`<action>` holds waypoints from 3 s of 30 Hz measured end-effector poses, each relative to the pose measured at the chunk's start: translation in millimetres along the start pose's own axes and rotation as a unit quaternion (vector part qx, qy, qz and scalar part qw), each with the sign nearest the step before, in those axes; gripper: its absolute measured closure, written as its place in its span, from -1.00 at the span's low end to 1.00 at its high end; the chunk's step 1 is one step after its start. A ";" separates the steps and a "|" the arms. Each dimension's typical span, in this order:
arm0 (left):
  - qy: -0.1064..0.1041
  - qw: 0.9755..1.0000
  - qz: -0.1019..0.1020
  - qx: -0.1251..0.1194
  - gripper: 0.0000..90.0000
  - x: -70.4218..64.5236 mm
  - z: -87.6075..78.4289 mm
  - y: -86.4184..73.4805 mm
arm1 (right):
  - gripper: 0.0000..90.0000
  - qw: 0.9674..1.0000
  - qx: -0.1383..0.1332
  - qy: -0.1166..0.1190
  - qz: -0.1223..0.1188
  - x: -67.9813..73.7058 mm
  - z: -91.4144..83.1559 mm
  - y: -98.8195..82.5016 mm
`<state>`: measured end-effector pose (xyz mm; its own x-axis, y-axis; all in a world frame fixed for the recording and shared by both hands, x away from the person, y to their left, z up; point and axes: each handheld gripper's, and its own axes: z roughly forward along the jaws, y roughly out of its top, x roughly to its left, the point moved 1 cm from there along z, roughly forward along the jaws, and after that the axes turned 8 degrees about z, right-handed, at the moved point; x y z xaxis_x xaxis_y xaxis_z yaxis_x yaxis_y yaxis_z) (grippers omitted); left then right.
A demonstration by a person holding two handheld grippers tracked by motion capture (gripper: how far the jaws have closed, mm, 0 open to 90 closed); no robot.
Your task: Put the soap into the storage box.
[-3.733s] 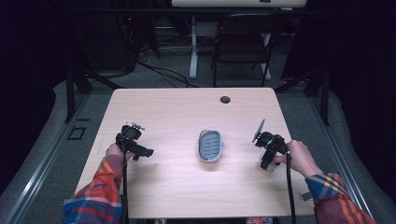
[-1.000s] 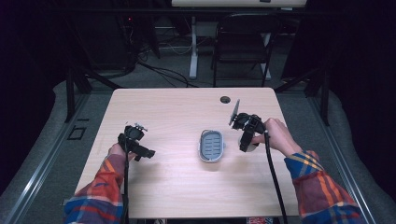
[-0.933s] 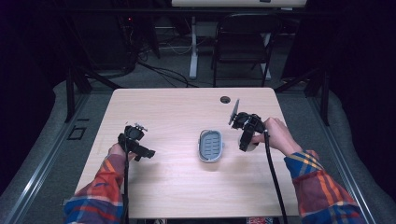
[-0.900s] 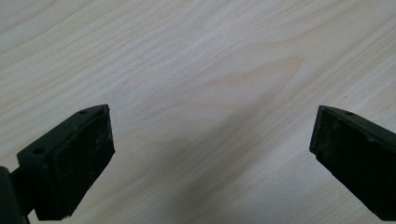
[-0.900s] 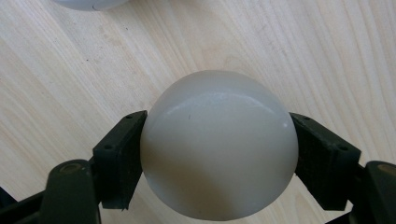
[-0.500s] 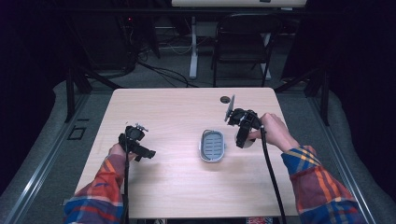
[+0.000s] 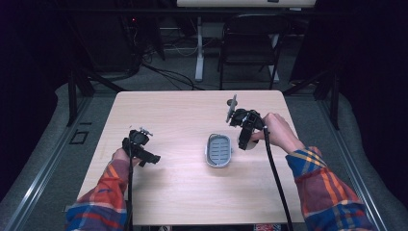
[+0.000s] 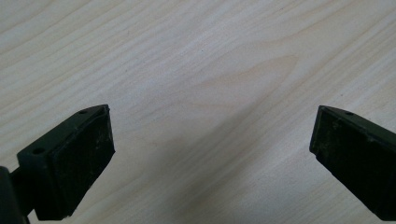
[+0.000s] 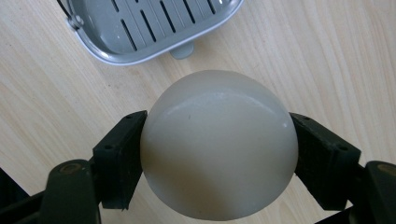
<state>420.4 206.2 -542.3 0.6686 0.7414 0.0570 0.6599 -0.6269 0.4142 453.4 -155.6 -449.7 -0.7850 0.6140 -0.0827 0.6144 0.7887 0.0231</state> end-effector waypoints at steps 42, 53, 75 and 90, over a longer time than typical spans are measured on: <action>-0.003 1.000 -0.001 -0.002 -1.00 1.7 -1.8 -2.6 | -0.46 0.999 -0.003 0.023 -0.045 27.5 14.0 58.3; -0.001 1.000 -0.003 -0.005 -1.00 2.2 -2.3 -3.7 | -0.46 0.998 0.000 0.035 -0.050 33.4 26.2 70.0; 0.000 1.000 -0.002 -0.004 -1.00 2.2 -2.4 -3.8 | -0.46 0.997 0.001 0.060 -0.054 38.0 56.3 74.4; -0.002 1.000 -0.002 -0.004 -1.00 2.4 -2.7 -3.9 | -0.47 0.997 -0.002 0.062 -0.049 34.8 64.3 69.2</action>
<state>418.5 211.1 -541.3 0.6667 0.7435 0.0519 0.6604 -0.6217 0.4212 473.7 -81.8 -515.0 -0.8451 0.5333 0.0383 0.5343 0.8449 0.0248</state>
